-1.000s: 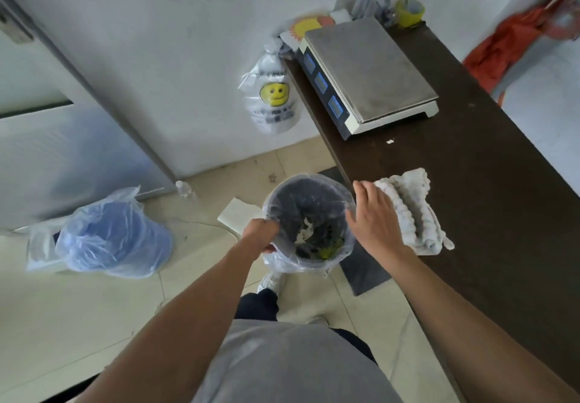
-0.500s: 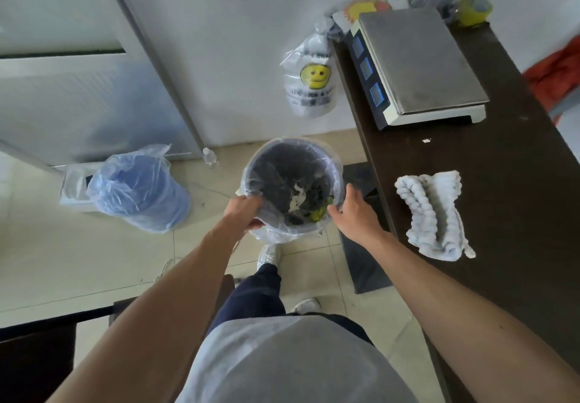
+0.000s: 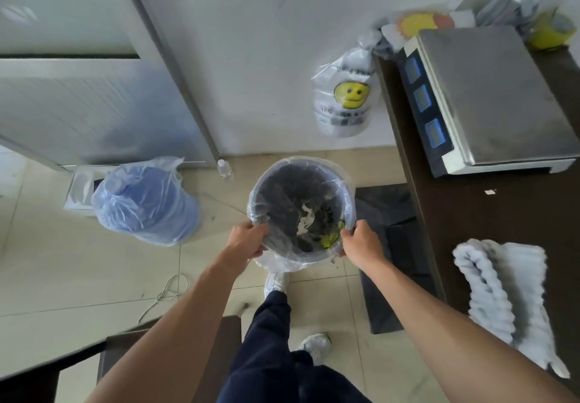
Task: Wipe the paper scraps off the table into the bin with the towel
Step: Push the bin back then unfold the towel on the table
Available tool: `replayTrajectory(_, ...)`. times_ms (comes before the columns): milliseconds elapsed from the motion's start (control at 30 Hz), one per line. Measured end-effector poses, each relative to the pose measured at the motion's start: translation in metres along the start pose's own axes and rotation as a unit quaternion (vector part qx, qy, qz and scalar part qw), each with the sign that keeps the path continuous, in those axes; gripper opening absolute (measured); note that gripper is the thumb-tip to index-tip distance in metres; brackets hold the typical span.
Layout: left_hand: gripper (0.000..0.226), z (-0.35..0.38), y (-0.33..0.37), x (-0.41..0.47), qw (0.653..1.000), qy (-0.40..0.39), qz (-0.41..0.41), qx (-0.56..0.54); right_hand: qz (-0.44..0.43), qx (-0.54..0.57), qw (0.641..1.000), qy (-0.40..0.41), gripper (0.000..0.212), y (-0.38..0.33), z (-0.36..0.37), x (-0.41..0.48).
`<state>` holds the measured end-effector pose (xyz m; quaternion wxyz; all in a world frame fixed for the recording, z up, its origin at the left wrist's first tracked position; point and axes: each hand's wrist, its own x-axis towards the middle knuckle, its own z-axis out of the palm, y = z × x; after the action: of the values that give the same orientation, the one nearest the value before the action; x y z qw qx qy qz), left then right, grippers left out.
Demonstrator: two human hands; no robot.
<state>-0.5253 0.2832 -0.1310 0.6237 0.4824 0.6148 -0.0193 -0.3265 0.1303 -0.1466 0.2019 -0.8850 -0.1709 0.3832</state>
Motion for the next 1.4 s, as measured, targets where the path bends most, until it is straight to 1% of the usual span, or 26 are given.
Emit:
replayTrajectory(167, 0.02, 0.001, 0.019, 0.066, 0.999, 0.003, 0.015, 0.033, 0.054, 0.06, 0.997, -0.005, 0.02, -0.004, 0.026, 0.064)
replayTrajectory(300, 0.012, 0.013, 0.017, 0.126, 1.0, -0.004, -0.009, 0.026, 0.079, 0.063, 0.995, -0.009, 0.018, 0.001, 0.053, 0.125)
replayTrajectory(400, 0.022, 0.021, 0.007, 0.172, 0.999, -0.007, -0.032, 0.016, 0.084, 0.056, 0.995, -0.007, 0.012, 0.009, 0.075, 0.17)
replayTrajectory(500, 0.031, 0.03, -0.013, 0.221, 0.998, -0.01, -0.055, 0.026, 0.089, 0.026, 0.996, 0.007, 0.016, 0.028, 0.103, 0.214)
replayTrajectory(567, 0.028, 0.038, -0.026, 0.25, 0.996, -0.016, -0.068, 0.046, 0.107, 0.008, 0.994, 0.02, 0.017, 0.043, 0.12, 0.24)
replayTrajectory(633, 0.024, 0.049, -0.037, 0.275, 0.995, -0.027, -0.079, 0.048, 0.139, 0.013, 0.99, 0.025, 0.02, 0.054, 0.135, 0.263)
replayTrajectory(700, 0.026, 0.06, -0.044, 0.297, 0.995, -0.034, -0.093, 0.031, 0.169, 0.037, 0.985, 0.025, 0.024, 0.063, 0.15, 0.286)
replayTrajectory(767, 0.027, 0.07, -0.051, 0.319, 0.993, -0.038, -0.105, 0.025, 0.182, 0.043, 0.982, 0.034, 0.025, 0.072, 0.163, 0.31)
replayTrajectory(867, 0.032, 0.079, -0.064, 0.349, 0.992, -0.046, -0.118, 0.022, 0.178, 0.012, 0.983, 0.048, 0.025, 0.083, 0.179, 0.338)
replayTrajectory(967, 0.024, 0.085, -0.082, 0.375, 0.989, -0.052, -0.135, 0.03, 0.167, -0.012, 0.984, 0.057, 0.023, 0.092, 0.193, 0.359)
replayTrajectory(1067, 0.028, 0.091, -0.1, 0.401, 0.987, -0.05, -0.15, 0.011, 0.158, -0.001, 0.985, 0.068, 0.018, 0.1, 0.211, 0.376)
replayTrajectory(1167, 0.033, 0.1, -0.111, 0.419, 0.983, -0.055, -0.171, -0.047, 0.152, 0.018, 0.985, 0.074, 0.015, 0.11, 0.226, 0.392)
replayTrajectory(1267, 0.039, 0.109, -0.122, 0.434, 0.982, -0.063, -0.17, -0.057, 0.153, 0.023, 0.984, 0.083, 0.014, 0.118, 0.237, 0.406)
replayTrajectory(1400, 0.034, 0.115, -0.13, 0.45, 0.981, -0.067, -0.169, -0.061, 0.157, 0.012, 0.985, 0.078, 0.016, 0.127, 0.24, 0.421)
